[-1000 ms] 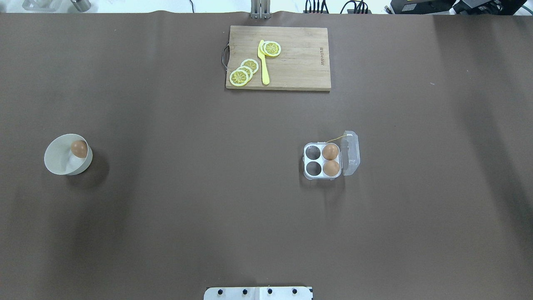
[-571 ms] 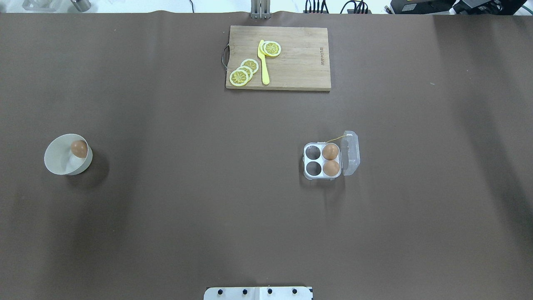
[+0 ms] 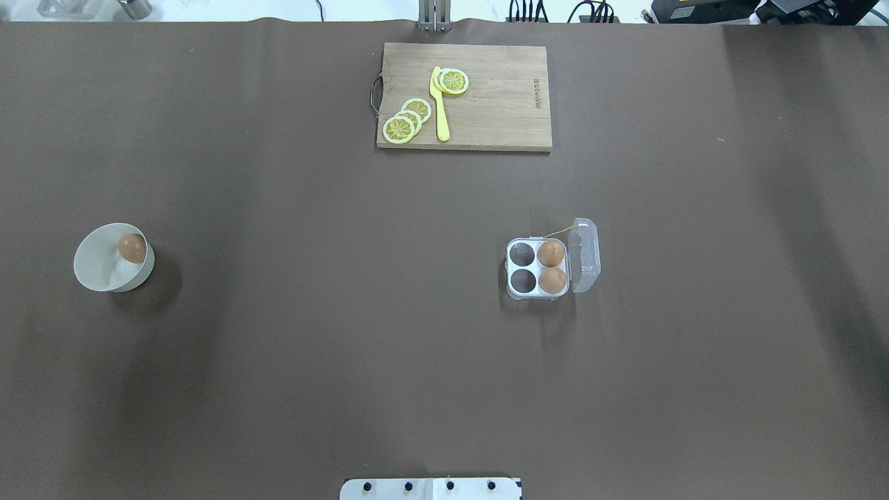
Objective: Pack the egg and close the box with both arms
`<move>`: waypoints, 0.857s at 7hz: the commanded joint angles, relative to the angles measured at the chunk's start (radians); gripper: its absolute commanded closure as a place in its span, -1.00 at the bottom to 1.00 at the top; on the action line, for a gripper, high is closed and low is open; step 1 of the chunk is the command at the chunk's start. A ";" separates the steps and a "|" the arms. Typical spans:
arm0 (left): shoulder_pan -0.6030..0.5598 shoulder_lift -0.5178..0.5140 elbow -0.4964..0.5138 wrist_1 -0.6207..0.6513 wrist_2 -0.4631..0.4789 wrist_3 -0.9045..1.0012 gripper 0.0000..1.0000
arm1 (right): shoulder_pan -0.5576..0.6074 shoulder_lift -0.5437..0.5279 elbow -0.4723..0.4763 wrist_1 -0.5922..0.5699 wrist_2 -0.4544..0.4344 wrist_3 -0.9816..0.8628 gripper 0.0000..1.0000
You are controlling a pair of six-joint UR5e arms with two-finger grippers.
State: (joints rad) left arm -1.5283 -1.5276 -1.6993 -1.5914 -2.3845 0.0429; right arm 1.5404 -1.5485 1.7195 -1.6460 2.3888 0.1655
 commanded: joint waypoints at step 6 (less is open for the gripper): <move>0.003 -0.016 -0.016 0.004 -0.005 -0.009 -0.97 | 0.000 -0.016 0.034 -0.002 0.017 0.002 -1.00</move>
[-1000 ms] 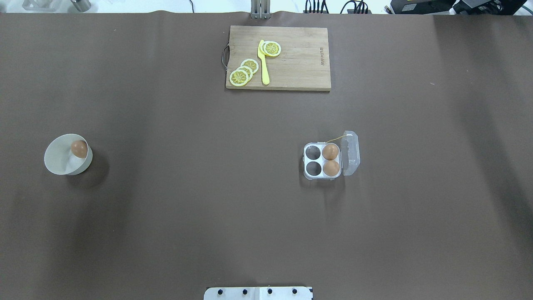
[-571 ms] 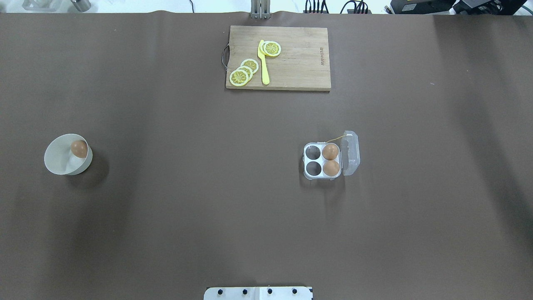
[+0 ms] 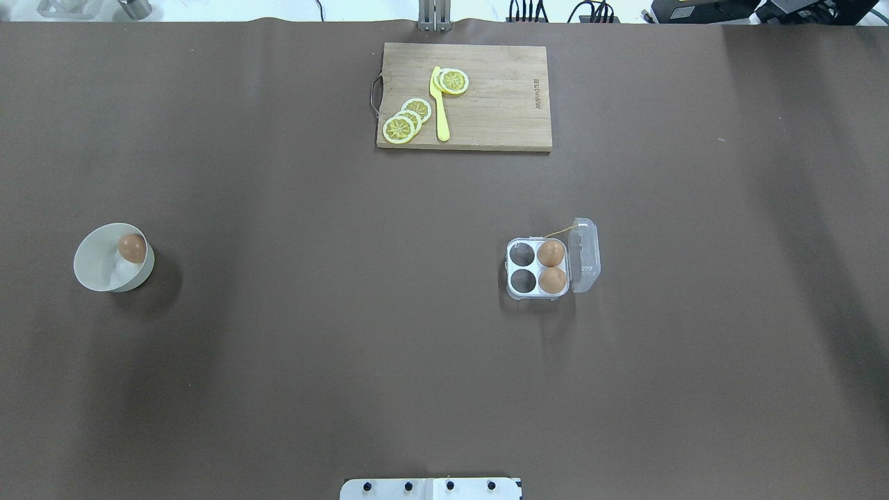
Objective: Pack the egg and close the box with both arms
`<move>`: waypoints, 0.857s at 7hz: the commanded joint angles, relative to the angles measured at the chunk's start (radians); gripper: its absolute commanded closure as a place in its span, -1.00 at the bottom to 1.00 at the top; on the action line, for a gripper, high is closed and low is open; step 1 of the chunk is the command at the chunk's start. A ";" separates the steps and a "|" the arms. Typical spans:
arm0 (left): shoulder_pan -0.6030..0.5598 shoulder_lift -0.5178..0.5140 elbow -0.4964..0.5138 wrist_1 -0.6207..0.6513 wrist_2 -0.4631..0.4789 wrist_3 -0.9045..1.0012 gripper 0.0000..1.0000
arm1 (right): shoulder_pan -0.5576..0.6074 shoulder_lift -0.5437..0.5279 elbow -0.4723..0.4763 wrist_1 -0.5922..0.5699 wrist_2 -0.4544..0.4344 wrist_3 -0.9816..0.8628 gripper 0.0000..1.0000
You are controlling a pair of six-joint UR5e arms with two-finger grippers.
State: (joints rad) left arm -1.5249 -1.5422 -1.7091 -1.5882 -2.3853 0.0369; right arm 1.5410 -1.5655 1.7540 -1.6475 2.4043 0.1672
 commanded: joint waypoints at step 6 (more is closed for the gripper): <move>0.140 -0.110 -0.098 -0.004 -0.118 -0.261 -0.97 | -0.001 0.001 -0.002 0.000 0.003 -0.003 -1.00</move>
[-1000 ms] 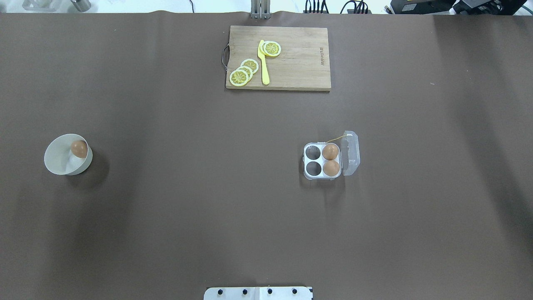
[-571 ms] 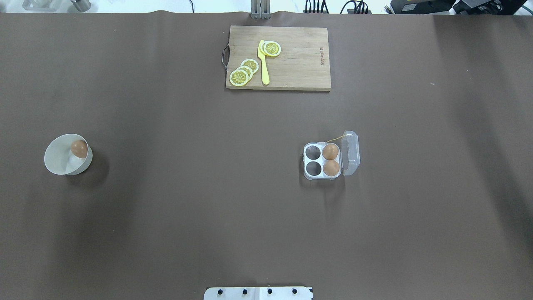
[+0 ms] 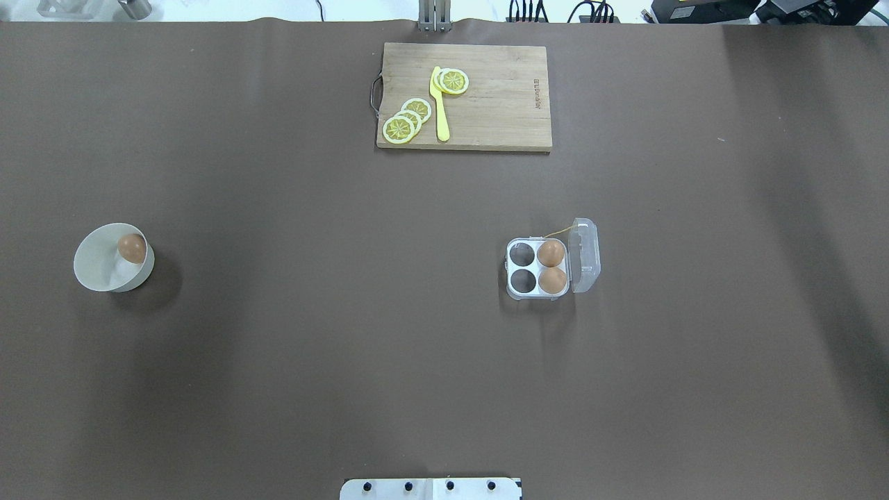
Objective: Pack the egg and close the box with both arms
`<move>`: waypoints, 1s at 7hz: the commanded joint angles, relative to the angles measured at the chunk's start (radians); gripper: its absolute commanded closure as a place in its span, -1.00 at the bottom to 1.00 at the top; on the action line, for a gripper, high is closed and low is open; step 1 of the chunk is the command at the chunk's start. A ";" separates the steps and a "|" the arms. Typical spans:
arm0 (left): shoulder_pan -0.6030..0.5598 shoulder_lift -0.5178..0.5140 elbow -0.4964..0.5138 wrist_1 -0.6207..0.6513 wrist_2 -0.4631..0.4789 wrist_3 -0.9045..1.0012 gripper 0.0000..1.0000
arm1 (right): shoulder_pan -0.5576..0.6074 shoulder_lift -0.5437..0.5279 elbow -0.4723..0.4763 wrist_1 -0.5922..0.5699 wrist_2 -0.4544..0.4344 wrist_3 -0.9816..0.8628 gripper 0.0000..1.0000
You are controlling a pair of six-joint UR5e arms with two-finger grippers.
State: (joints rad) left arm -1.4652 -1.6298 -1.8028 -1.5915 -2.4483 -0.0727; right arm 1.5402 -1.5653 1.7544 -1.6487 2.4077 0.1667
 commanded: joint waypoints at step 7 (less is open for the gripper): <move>0.458 0.036 0.026 -0.407 0.276 -0.755 -0.84 | 0.000 -0.010 0.007 0.001 0.042 -0.001 -1.00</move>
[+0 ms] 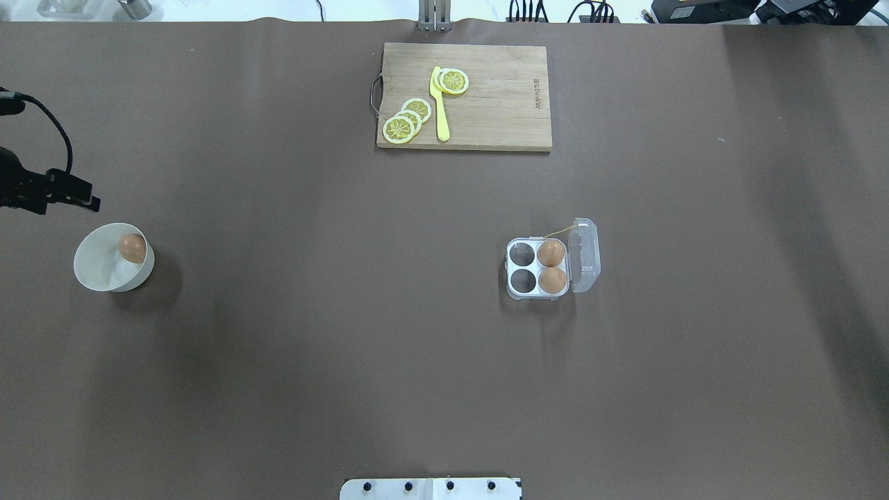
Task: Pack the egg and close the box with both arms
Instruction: 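Move the left gripper over the brown egg in the white bowl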
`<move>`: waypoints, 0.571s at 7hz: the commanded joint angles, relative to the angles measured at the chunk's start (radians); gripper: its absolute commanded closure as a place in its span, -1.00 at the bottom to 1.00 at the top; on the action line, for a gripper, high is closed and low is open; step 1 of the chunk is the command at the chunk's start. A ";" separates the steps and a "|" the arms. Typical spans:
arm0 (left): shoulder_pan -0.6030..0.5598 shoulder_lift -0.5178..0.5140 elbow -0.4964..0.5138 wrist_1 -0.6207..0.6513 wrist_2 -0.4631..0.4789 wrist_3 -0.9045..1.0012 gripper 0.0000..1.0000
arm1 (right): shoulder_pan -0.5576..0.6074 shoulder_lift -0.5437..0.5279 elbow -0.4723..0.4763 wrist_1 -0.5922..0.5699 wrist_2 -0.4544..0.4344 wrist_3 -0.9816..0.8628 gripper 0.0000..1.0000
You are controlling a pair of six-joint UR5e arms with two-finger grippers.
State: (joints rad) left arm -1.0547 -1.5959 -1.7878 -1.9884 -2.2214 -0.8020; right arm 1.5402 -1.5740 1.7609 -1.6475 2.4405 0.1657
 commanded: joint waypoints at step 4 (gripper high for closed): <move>0.085 -0.024 0.088 -0.026 0.071 -0.054 -0.84 | 0.000 0.000 0.000 0.000 0.018 0.000 -1.00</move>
State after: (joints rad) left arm -0.9890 -1.6142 -1.7103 -2.0093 -2.1517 -0.8381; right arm 1.5407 -1.5752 1.7610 -1.6479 2.4532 0.1657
